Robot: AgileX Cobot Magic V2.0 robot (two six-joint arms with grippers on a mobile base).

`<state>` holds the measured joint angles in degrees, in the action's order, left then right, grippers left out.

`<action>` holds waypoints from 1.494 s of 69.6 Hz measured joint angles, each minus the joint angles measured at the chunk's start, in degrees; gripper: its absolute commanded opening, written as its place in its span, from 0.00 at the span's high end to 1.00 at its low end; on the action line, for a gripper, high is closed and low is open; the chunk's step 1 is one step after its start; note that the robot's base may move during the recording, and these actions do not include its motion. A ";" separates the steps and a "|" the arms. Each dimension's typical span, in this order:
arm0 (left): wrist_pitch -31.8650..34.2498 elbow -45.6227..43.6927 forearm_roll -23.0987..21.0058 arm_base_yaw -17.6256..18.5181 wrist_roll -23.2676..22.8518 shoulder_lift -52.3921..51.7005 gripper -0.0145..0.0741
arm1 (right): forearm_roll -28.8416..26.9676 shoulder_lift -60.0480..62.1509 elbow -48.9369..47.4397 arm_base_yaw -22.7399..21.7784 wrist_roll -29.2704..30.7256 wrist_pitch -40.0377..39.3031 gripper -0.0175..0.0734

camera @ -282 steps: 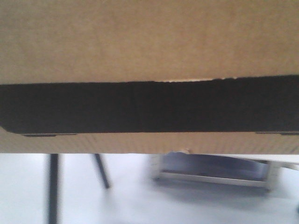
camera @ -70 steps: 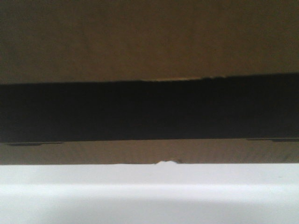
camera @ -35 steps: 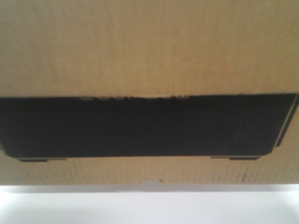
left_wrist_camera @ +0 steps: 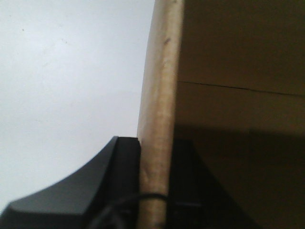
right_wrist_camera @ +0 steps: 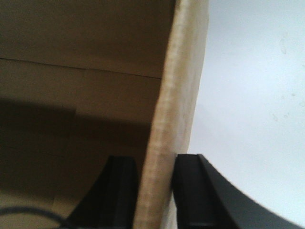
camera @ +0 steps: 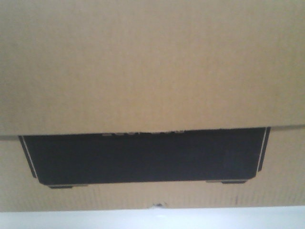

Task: Grab box from left shelf to table start

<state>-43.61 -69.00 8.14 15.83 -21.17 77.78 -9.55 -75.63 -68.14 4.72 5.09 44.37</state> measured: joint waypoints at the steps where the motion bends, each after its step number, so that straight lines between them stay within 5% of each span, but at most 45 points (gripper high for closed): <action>1: 0.11 0.00 -0.12 -0.09 0.00 0.44 0.94 | 0.00 -0.31 0.00 0.00 0.05 -0.15 0.75; 12: 0.58 -0.85 -0.54 -0.09 0.45 1.88 0.89 | 0.20 -2.43 -0.09 -0.23 1.08 -1.64 0.74; 22: 0.88 -0.95 -0.54 -0.09 0.80 1.97 0.64 | 0.20 -2.52 -0.22 -0.23 1.11 -1.86 0.71; 30: 3.33 -1.07 -1.10 -0.13 0.13 2.11 0.41 | -0.24 -2.52 -0.22 -0.23 0.99 -1.73 0.52; 38: 4.02 -1.07 -2.63 -0.13 -0.31 2.47 0.32 | -1.27 -2.65 -0.22 -0.11 -0.04 -1.48 0.27; 45: 4.02 -1.07 -3.66 -0.02 -0.46 2.47 0.32 | -1.54 -2.65 -0.50 0.22 -0.44 -2.54 0.10; 87: -4.90 -11.14 0.43 0.19 2.32 -2.03 0.39 | 1.42 2.05 -9.67 0.31 -0.53 3.27 0.12; 95: -5.80 -11.15 0.43 0.19 3.10 -7.39 0.52 | 1.42 5.84 -10.14 0.31 -0.79 4.10 0.20; 104: -5.80 -8.25 0.56 0.19 5.28 -14.72 0.68 | 1.42 11.00 -9.87 0.31 -0.92 6.45 0.41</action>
<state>-49.41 -77.26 8.70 16.02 -15.89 63.05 -8.13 -64.63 -78.01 5.04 4.17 50.81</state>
